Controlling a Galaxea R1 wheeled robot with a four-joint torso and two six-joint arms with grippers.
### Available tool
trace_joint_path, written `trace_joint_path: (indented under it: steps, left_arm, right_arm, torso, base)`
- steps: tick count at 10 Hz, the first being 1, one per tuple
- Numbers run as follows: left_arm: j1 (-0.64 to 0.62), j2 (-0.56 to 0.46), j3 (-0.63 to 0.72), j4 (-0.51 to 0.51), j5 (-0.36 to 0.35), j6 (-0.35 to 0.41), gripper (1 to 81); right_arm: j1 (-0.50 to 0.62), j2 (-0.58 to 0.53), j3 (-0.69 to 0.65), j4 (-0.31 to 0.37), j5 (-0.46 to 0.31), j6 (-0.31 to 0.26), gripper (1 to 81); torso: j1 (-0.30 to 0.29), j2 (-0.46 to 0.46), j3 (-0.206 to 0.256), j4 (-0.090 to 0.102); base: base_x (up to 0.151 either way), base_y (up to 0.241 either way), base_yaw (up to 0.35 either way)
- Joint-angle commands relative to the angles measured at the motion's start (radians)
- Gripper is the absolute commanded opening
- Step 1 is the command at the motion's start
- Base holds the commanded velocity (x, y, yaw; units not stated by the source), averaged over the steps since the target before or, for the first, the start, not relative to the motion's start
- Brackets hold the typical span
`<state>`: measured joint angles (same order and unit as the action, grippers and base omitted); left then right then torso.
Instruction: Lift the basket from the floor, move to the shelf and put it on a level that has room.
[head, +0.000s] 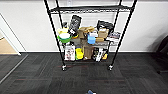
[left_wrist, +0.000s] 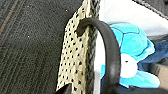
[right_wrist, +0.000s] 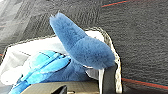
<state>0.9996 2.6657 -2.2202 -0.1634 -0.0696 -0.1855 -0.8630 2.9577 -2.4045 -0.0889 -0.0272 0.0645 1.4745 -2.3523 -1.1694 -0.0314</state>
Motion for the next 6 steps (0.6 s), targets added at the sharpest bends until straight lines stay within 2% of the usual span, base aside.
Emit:
trace_joint_path:
  steps: [1, 6]
  left_arm:
    - [-0.095, -0.105, 0.172, -0.002, 0.033, 0.000, 81.1]
    - [-0.103, -0.095, 0.162, 0.001, 0.034, 0.000, 81.1]
  right_arm:
    - [0.095, -0.038, 0.087, 0.012, -0.039, 0.009, 81.1]
    - [0.051, -0.079, 0.107, 0.000, -0.042, 0.008, 81.1]
  torso:
    - [0.000, 0.000, 0.000, 0.000]
    - [0.000, 0.000, 0.000, 0.000]
  base:
    - [0.000, 0.000, 0.000]
    - [0.000, 0.000, 0.000]
